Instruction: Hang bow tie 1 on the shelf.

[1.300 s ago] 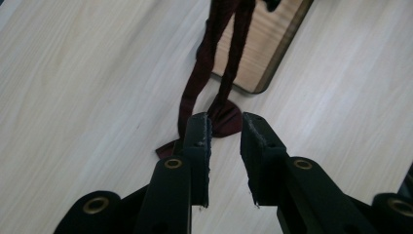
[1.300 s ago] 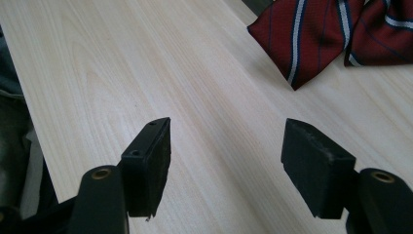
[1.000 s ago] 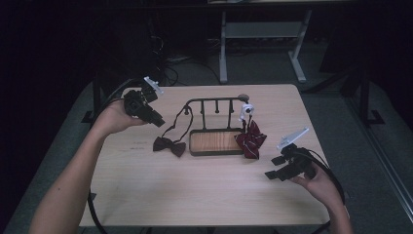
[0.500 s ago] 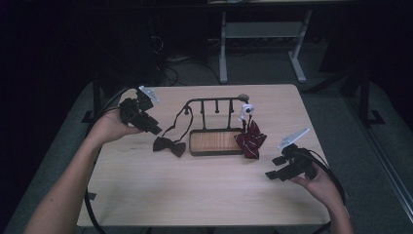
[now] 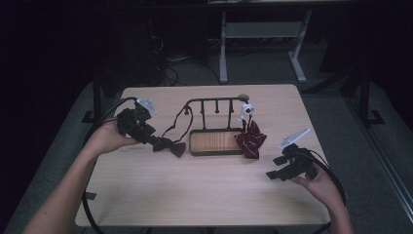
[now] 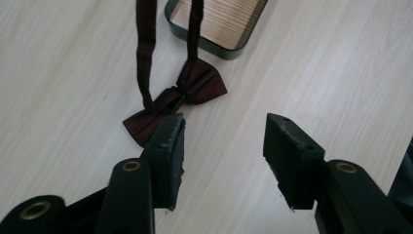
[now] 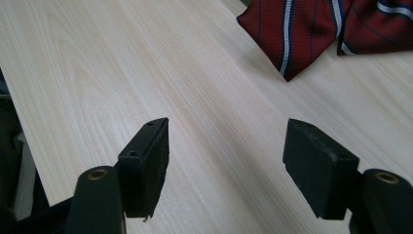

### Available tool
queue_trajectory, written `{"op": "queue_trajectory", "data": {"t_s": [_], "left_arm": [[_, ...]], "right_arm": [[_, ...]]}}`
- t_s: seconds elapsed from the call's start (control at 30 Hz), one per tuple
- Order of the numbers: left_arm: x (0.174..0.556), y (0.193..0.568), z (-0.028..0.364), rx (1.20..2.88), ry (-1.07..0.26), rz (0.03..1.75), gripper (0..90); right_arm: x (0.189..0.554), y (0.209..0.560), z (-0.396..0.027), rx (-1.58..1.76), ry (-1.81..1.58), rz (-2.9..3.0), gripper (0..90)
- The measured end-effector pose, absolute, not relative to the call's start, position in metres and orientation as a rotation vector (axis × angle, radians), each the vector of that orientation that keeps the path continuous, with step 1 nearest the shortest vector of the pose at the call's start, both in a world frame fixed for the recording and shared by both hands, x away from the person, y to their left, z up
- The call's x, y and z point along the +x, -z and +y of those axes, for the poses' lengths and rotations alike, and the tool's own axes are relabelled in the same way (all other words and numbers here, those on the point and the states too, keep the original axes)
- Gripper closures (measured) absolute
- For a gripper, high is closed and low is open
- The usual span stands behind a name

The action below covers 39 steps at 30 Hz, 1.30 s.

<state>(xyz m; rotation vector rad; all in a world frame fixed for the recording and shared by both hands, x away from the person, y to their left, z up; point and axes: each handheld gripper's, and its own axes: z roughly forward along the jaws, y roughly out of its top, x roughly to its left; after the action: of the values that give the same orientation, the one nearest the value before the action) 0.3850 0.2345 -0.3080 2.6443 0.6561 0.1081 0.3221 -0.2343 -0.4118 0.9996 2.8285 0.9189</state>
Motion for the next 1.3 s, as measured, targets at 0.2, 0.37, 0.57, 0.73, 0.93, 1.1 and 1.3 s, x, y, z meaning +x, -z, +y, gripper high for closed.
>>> {"op": "queue_trajectory", "data": {"t_s": [0.2, 0.37, 0.57, 0.73, 0.93, 1.1, 1.3], "left_arm": [[0.377, 0.315, 0.239, 2.642, -0.099, 0.648, 46.3], [0.374, 0.318, 0.242, 2.629, -0.109, 0.647, 44.7], [0.367, 0.324, 0.245, 2.613, -0.110, 0.646, 42.5], [0.362, 0.330, 0.246, 2.621, -0.121, 0.651, 41.6], [0.357, 0.337, 0.251, 2.614, -0.125, 0.659, 40.4], [0.353, 0.343, 0.254, 2.613, -0.130, 0.658, 39.7], [0.346, 0.347, 0.256, 2.605, -0.129, 0.651, 39.3]], "right_arm": [[0.322, 0.412, -0.235, 1.012, -0.918, 2.828, 32.7], [0.322, 0.413, -0.235, 1.018, -0.915, 2.829, 32.4], [0.322, 0.413, -0.235, 1.019, -0.913, 2.830, 32.3], [0.322, 0.414, -0.235, 1.012, -0.906, 2.831, 32.3], [0.322, 0.414, -0.235, 1.016, -0.902, 2.832, 32.3], [0.321, 0.415, -0.235, 1.017, -0.900, 2.833, 32.3], [0.321, 0.415, -0.234, 1.017, -0.900, 2.835, 32.3]]}}
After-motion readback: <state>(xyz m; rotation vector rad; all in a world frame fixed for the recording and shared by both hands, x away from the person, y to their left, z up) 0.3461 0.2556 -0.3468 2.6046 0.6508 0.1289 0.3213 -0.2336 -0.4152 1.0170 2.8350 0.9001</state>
